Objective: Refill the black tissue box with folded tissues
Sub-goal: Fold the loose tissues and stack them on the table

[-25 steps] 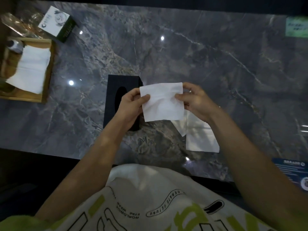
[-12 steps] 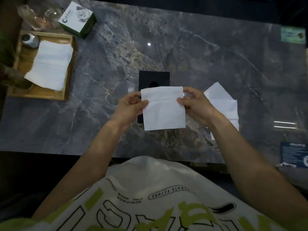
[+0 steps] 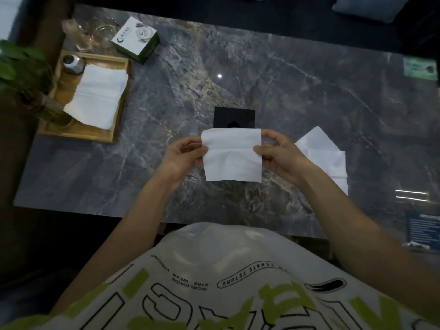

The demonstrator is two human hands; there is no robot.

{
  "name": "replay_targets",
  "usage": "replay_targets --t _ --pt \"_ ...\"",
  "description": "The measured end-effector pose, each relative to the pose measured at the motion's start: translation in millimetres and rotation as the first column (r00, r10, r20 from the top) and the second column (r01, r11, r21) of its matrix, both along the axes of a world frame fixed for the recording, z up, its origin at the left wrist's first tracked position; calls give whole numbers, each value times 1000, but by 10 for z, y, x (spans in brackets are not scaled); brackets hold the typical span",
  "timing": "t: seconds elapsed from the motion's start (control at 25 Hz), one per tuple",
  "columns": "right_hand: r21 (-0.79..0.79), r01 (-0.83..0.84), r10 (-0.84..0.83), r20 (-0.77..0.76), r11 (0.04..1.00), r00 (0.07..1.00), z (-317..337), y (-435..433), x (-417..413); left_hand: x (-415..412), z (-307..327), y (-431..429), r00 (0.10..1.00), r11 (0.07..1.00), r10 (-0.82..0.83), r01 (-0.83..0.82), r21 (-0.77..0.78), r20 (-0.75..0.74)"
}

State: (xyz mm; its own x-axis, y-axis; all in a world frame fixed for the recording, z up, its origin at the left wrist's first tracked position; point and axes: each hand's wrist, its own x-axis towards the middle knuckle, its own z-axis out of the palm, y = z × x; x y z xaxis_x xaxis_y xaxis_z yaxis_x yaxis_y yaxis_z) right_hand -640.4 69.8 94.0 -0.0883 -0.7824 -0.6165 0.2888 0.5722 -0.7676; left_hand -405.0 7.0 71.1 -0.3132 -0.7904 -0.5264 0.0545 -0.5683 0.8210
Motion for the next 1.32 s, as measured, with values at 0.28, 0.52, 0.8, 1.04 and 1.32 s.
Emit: replay_targets --t 0.28,0.52,0.8,1.04,1.32 --pt "-43 48 -43 92 998 995 -16 61 -103 -64 -11 41 999 998 36 -35 50 -18" --pt "-84 15 -9 77 996 997 56 46 -143 -128 50 46 996 1000 11 -11 -5 -92" --pt "-255 -83 42 -160 963 986 211 -4 -157 -132 188 -7 995 967 -102 95 -238 -18" --pt "-323 -201 52 -417 925 908 260 -24 -197 -133 270 -112 982 930 -156 183 -317 109" --pt "-343 -267 87 -459 901 884 284 -64 -225 -182 350 -142 968 907 -140 210 -365 209"
